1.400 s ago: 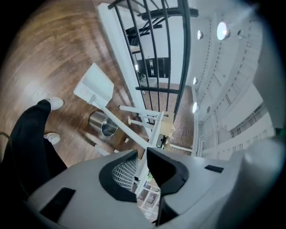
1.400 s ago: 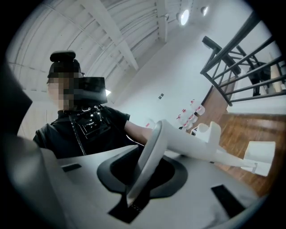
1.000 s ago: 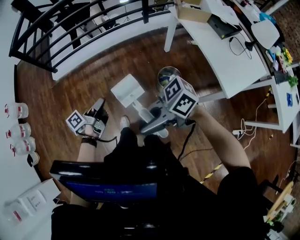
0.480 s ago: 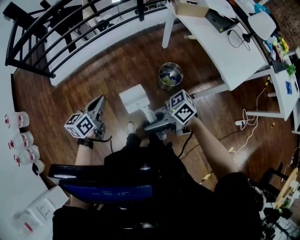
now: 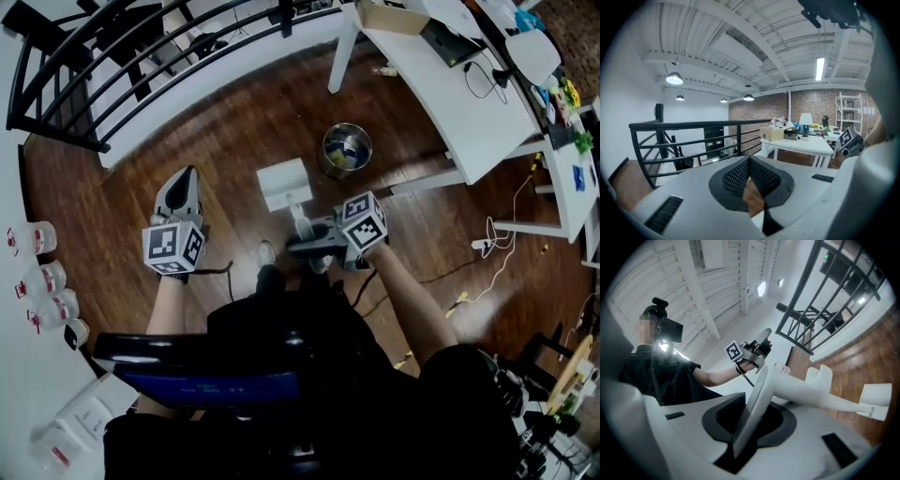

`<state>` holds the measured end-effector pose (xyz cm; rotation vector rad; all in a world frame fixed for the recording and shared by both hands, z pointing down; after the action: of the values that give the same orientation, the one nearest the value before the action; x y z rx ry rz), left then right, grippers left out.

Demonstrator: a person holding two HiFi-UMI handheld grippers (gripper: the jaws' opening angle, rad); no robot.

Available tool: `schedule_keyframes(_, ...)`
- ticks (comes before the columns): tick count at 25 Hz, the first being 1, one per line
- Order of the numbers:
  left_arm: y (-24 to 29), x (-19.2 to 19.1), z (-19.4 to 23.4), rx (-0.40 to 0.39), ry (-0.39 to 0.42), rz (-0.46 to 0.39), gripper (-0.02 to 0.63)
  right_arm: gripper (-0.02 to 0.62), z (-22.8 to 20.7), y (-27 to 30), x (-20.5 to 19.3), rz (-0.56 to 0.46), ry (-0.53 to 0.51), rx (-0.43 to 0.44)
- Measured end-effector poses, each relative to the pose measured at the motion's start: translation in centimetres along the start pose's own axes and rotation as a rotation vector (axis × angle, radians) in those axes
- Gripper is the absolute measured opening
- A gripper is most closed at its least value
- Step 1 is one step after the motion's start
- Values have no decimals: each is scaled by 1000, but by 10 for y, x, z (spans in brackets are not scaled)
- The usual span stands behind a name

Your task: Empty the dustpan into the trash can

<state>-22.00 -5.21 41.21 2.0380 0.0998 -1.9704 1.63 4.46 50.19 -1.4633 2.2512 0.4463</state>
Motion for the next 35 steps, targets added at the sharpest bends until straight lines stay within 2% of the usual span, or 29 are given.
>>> schedule_keyframes(3,6,11,13,62,106,-39,3,74,-14,-3,7,-50,10,-6)
schedule_keyframes(5,7,18,25,95,147,-66,3,74,-22,-5,9,-67,15,-11)
schedule_keyframes(15,2,41,85,222,90,-119,3,72,-41,-11,14,-95,41,-23)
schedule_keyframes(22,-5,44,88,235,70,-126,3,72,-53,-13,-1,-94,69,-60)
schedule_keyframes(35,-3,51,73,187,79,-151,3,64,-78,-20,-34,-64,128,-123)
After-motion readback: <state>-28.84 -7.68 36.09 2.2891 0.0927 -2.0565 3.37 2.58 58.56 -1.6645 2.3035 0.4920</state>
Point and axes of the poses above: the fingertips, and each gripper's own axes: y forward along the fingers, z to its left, x out of its top, the point moved 5 cm from there along -y, backward along the fingers, and after that the axes turned 1 degree about y, right-handed, at the moved point
